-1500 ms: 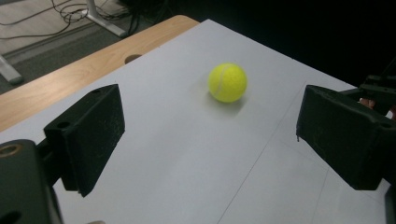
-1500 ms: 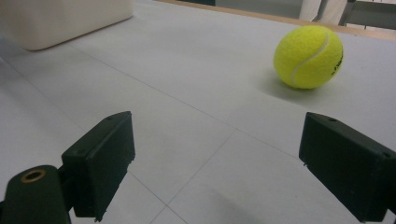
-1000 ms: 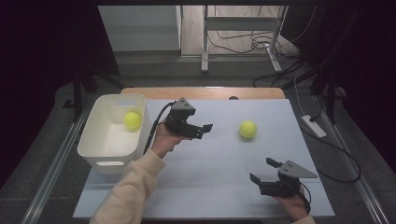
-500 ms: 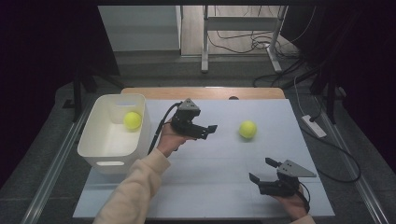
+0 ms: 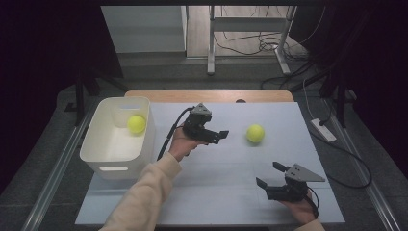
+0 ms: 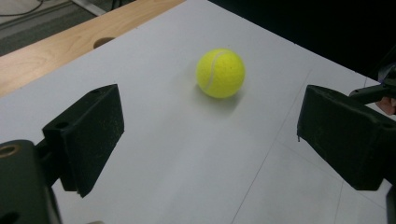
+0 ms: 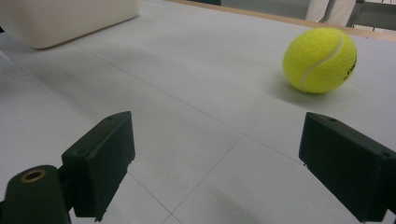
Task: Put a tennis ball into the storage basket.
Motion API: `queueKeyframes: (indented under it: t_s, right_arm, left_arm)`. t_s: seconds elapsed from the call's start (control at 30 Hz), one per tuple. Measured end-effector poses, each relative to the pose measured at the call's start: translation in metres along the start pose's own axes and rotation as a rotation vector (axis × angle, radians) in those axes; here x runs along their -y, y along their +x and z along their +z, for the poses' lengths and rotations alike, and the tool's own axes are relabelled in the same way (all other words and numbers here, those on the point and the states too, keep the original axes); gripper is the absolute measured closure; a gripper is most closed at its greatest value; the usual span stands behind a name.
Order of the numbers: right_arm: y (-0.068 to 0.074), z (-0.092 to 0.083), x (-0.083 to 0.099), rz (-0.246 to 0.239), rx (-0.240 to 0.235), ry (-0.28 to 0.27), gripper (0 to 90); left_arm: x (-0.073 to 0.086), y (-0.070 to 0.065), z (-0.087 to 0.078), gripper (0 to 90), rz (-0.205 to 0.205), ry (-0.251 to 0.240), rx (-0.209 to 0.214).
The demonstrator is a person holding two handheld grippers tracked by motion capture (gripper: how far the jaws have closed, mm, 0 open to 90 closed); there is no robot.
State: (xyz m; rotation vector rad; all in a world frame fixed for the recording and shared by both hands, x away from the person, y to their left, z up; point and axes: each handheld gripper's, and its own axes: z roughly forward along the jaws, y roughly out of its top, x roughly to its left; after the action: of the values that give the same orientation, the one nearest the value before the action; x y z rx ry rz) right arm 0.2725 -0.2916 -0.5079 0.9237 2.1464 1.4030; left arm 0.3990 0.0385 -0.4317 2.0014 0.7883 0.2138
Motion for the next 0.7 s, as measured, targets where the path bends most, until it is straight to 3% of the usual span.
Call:
queueKeyframes:
  t_s: [0.57, 0.7]
  right_arm:
    - [0.001, 0.002, 0.000, -0.003, -0.004, 0.004, 10.5]
    - [0.002, 0.001, 0.000, 0.000, -0.003, 0.001, 10.6]
  left_arm:
    - [-0.001, 0.002, 0.028, 8.1, -0.001, 0.019, 0.023]
    - [-0.004, -0.001, 0.033, 8.1, 0.015, 0.019, 0.027]
